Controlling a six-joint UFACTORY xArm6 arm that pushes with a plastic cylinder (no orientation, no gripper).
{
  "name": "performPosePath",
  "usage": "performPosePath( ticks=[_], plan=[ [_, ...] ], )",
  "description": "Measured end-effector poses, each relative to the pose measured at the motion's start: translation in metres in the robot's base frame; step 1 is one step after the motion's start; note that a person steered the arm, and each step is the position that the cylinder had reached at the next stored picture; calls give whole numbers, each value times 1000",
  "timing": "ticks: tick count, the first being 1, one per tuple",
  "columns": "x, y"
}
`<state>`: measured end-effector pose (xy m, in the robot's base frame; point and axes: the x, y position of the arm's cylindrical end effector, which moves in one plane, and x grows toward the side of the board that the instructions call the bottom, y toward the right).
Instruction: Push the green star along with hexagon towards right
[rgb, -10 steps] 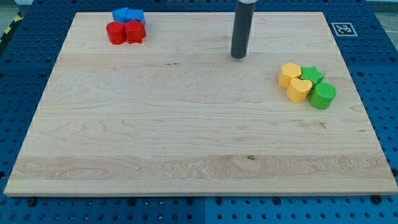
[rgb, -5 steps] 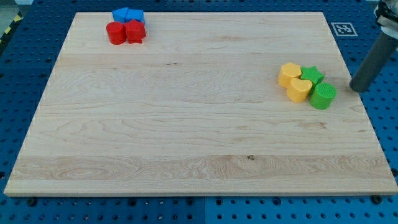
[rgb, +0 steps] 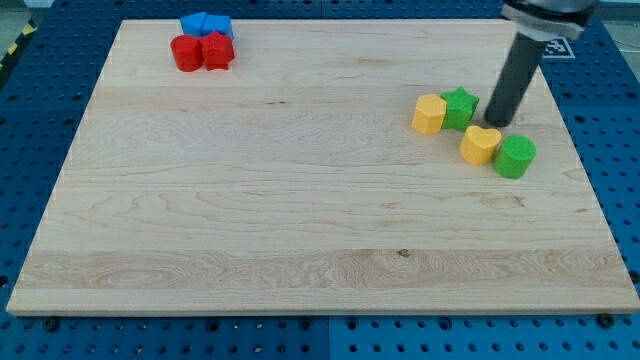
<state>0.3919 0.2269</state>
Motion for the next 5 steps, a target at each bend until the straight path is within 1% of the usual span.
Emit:
performPosePath(
  ticks=[1,2,3,5],
  plan=[
    [-6,10],
    [-12,1],
    [-9,-29],
    [-3,-122]
  ],
)
